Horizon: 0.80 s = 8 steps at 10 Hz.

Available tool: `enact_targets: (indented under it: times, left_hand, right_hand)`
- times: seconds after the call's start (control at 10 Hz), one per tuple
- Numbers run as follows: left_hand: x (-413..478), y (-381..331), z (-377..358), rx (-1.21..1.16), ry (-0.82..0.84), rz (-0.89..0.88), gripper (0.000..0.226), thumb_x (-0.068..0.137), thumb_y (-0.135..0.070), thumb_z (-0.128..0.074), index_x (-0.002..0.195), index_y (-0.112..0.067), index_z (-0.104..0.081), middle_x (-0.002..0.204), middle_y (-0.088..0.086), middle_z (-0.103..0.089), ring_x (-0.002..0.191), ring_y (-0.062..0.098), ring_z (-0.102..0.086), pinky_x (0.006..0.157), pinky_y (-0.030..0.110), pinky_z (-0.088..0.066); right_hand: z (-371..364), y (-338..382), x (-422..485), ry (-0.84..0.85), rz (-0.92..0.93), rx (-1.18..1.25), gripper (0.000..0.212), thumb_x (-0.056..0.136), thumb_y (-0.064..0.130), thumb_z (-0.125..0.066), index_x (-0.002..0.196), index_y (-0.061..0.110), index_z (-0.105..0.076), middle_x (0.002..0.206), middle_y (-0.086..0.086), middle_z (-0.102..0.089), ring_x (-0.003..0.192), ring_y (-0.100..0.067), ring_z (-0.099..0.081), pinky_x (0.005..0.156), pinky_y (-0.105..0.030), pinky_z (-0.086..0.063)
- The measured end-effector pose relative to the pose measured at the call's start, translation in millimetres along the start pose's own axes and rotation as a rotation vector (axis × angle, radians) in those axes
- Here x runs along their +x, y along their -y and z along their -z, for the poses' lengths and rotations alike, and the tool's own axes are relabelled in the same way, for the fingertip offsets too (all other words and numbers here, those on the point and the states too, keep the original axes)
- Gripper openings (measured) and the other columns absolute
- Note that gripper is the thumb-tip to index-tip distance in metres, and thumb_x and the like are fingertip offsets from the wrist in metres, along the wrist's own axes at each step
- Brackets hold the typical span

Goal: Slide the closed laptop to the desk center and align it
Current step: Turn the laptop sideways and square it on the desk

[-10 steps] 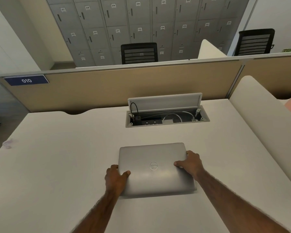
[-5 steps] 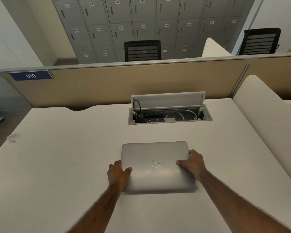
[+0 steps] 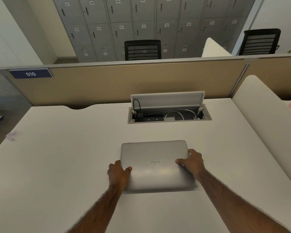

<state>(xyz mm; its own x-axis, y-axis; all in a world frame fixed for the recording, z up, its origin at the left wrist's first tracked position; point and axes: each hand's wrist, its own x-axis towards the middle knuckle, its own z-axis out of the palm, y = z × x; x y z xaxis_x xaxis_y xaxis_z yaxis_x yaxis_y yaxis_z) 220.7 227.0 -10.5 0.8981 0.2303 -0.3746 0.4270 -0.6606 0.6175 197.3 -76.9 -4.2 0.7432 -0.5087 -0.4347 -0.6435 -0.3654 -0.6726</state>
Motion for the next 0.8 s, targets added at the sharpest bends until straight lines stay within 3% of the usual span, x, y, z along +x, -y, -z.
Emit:
enact_targets:
  times: [0.4, 0.6, 0.7, 0.8]
  left_hand:
    - [-1.2, 2.2, 1.3, 0.04, 0.024, -0.034, 0.054, 0.087, -0.036, -0.066, 0.132, -0.01, -0.054, 0.123, 0.017, -0.052, 0.122, 0.038, -0.048, 0.101, 0.045, -0.043]
    - [-1.7, 3.7, 4.9, 0.104, 0.049, -0.066, 0.053, 0.088, -0.043, -0.062, 0.13, -0.012, -0.053, 0.122, 0.012, -0.052, 0.121, 0.034, -0.05, 0.1, 0.046, -0.047]
    - [-6.7, 1.3, 5.4, 0.165, 0.03, -0.101, 0.062, 0.088, -0.048, -0.058, 0.138, -0.013, -0.043, 0.13, 0.009, -0.048, 0.126, 0.031, -0.046, 0.1, 0.047, -0.047]
    - [-10.9, -19.4, 10.1, 0.194, -0.033, -0.211, 0.079, 0.09, -0.052, -0.054, 0.153, -0.016, -0.023, 0.147, 0.006, -0.039, 0.134, 0.028, -0.042, 0.11, 0.044, -0.042]
  right_hand:
    - [0.5, -1.4, -5.2, -0.004, -0.003, 0.007, 0.083, 0.064, 0.038, -0.09, 0.138, 0.013, -0.059, 0.131, -0.015, -0.059, 0.118, -0.037, -0.062, 0.101, -0.05, -0.056]
    - [3.0, -1.1, -9.8, 0.025, 0.012, -0.08, 0.083, 0.073, 0.044, -0.085, 0.143, 0.014, -0.052, 0.135, -0.015, -0.05, 0.127, -0.037, -0.056, 0.104, -0.046, -0.052]
    - [2.7, -2.1, -14.3, 0.038, 0.057, -0.174, 0.077, 0.081, 0.049, -0.077, 0.143, 0.013, -0.049, 0.135, -0.014, -0.049, 0.132, -0.036, -0.051, 0.107, -0.046, -0.049]
    - [2.9, 10.3, -25.7, -0.004, 0.127, -0.303, 0.079, 0.087, 0.056, -0.066, 0.15, 0.016, -0.039, 0.141, -0.009, -0.047, 0.137, -0.031, -0.046, 0.11, -0.045, -0.045]
